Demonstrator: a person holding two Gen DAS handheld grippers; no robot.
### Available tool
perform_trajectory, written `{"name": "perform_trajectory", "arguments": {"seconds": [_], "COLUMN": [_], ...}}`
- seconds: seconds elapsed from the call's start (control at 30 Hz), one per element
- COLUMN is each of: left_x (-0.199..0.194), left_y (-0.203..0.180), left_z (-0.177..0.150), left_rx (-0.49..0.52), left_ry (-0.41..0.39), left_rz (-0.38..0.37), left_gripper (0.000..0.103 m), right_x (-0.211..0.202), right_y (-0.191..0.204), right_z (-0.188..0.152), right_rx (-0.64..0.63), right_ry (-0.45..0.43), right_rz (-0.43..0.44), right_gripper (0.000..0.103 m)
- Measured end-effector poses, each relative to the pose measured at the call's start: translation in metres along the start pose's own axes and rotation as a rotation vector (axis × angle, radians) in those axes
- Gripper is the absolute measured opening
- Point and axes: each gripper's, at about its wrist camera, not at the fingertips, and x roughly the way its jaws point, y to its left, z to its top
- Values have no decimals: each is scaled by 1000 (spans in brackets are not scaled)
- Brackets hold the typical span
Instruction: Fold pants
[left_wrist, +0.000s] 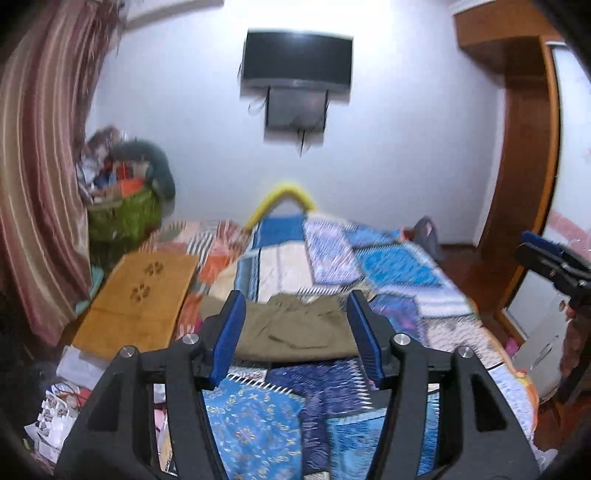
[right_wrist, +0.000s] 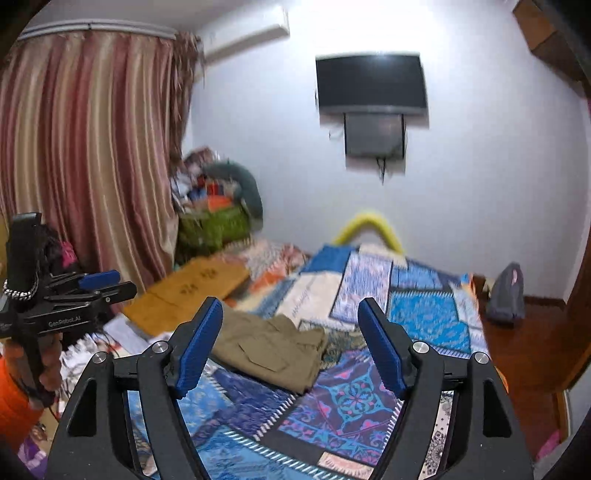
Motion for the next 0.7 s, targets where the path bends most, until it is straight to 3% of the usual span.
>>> {"name": "perform_trajectory", "arguments": {"seconds": [0.27,0.33,0.4,0.6,0.7], "left_x": [-100,-112,-126,-148,-149], "left_y": [-37,-44,-52,-65,-65], "left_z": [-17,-20,-25,-36,-40], "left_rx": [27,37,55,73,68], "left_ry": [-175,-199,-231,-279,-267], "left_rz": [8,14,24,42,28], "left_gripper": [67,71,77,100,102], "right_x": [-53,-62,-67,-79,-83], "right_y": [20,22,25,33,37], "right_z": [-16,-19,-23,-26,-26], "right_rx": [51,59,59,63,47], "right_ry": [-128,-151,-165,-184,-189], "right_rz": [31,32,14,7,-3], "right_gripper": [73,74,82,86,87]}}
